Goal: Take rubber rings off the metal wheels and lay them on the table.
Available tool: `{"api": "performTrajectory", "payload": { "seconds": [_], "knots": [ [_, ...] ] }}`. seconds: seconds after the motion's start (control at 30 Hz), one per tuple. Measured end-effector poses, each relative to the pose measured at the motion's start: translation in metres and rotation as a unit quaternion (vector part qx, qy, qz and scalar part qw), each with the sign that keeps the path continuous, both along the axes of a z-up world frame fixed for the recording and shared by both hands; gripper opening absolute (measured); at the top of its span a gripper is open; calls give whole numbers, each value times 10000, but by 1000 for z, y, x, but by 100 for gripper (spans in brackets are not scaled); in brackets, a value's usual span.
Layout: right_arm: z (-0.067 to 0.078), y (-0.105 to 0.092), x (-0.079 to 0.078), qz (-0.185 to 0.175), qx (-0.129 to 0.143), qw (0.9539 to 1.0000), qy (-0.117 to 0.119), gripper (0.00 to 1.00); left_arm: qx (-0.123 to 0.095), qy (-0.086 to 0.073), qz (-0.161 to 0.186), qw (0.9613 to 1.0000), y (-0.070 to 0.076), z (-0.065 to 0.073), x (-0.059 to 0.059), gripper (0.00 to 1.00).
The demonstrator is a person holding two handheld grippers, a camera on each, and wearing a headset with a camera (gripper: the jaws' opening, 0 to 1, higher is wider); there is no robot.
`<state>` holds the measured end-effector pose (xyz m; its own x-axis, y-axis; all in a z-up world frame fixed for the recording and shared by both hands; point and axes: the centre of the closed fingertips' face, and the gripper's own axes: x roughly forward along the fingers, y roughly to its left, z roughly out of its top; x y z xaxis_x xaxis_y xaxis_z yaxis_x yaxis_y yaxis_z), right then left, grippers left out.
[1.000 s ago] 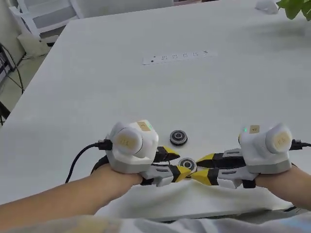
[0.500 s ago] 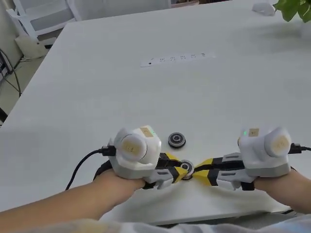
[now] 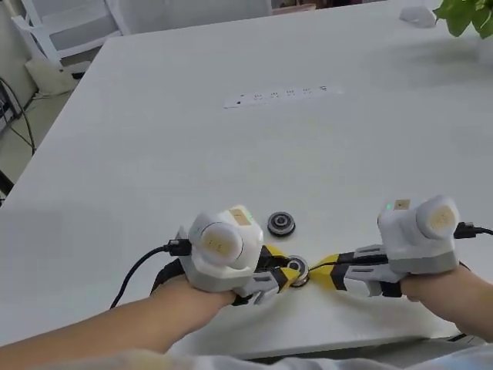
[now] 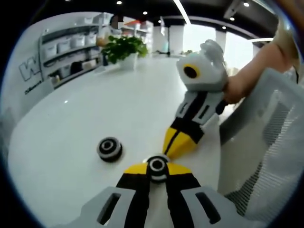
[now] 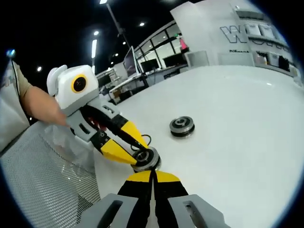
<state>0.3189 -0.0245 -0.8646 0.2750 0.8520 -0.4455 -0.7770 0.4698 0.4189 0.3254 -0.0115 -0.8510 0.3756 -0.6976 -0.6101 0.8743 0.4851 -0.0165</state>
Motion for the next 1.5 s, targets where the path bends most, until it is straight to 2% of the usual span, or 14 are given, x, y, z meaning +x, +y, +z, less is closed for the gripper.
{"api": "performTrajectory", "payload": {
  "seconds": [0.13, 0.2, 0.23, 0.27, 0.3, 0.33, 0.43, 0.5, 0.8, 1.1, 1.27, 1.33, 1.4, 1.5],
  "knots": [
    [4, -3, 0, -168, 165, 9996, 123, 0, 22, -34, 43, 10000, -1, -2, 2, 12],
    [9, -2, -2, -253, 302, 9990, 200, 0, 27, -43, 52, 10000, -1, -2, 2, 12],
    [15, -3, 3, -404, 459, 9980, 179, 0, 19, -40, 56, 10000, -1, -3, 2, 12],
    [19, 0, 2, -503, 642, 9959, 389, 0, 18, -41, 59, 10000, -1, -3, 2, 12],
    [16, -2, 0, -375, 511, 9976, 293, 0, 19, -39, 62, 10000, -1, -3, 2, 12],
    [16, -4, 0, -368, 496, 9978, 260, 0, 26, -38, 65, 10000, -1, -3, 2, 12],
    [19, -3, -1, -423, 673, 9960, 408, 0, 43, -32, 84, 10000, -2, -4, 2, 12],
    [20, -2, -1, -532, 842, 9931, 614, 0, 51, -38, 100, 9999, -2, -4, 3, 12],
    [23, 3, -3, -489, 934, 9921, 675, 0, 83, -111, 169, 9998, -1, -6, 4, 12],
    [23, 11, -11, -268, 933, 9929, 682, 0, 110, -132, 131, 9998, -1, -11, 8, 12],
    [26, 13, -14, -221, 1036, 9915, 749, 0, 120, -173, 83, 9997, -1, -13, 10, 12],
    [33, 19, -19, -59, 1262, 9889, 783, 0, 111, -180, 66, 9998, -2, -13, 11, 12],
    [32, 17, -18, -70, 1162, 9904, 743, 0, 104, -190, 62, 9997, -2, -13, 12, 12],
    [33, 16, -18, -112, 1327, 9873, 872, 0, 91, -184, 62, 9998, -3, -14, 13, 12]
  ]
}}
